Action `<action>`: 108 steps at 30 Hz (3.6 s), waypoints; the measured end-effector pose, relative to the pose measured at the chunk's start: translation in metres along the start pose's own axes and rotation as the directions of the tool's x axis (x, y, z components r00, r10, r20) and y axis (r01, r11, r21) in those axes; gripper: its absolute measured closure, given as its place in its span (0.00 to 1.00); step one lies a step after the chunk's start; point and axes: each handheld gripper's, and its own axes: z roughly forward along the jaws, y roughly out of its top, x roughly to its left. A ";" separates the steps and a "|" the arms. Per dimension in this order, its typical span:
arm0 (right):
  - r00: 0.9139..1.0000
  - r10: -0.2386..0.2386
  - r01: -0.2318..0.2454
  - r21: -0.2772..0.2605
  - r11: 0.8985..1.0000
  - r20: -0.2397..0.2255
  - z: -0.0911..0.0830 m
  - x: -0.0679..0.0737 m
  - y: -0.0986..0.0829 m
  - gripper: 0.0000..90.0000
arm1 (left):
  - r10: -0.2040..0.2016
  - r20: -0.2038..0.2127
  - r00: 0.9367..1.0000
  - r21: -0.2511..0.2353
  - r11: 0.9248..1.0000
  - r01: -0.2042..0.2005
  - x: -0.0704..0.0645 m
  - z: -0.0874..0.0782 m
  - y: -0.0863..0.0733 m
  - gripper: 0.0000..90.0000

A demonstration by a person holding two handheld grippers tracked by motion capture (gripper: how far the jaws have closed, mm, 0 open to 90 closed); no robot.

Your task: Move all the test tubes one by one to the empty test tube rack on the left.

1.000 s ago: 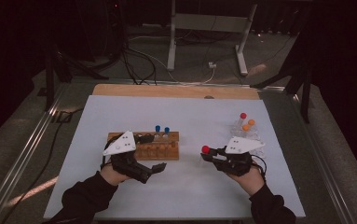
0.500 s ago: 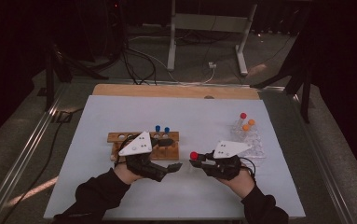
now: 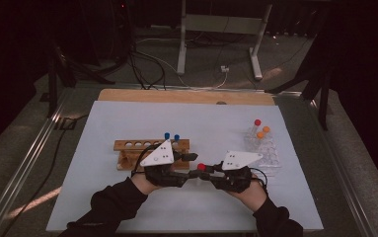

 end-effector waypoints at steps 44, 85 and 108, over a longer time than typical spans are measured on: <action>0.989 0.100 -0.088 -0.104 0.991 0.112 -0.012 -0.010 -0.004 0.14 | 0.067 -0.145 0.987 -0.012 0.998 -0.069 0.022 -0.047 0.036 0.80; 0.985 0.081 -0.059 -0.143 0.988 0.154 -0.025 -0.012 -0.004 0.01 | -0.084 -0.411 0.908 -0.038 0.996 0.075 0.096 -0.076 0.001 0.80; 0.984 0.088 -0.068 -0.136 0.988 0.153 -0.025 -0.013 -0.006 0.01 | -0.151 -0.421 0.895 -0.015 0.987 0.159 0.096 -0.056 -0.047 0.80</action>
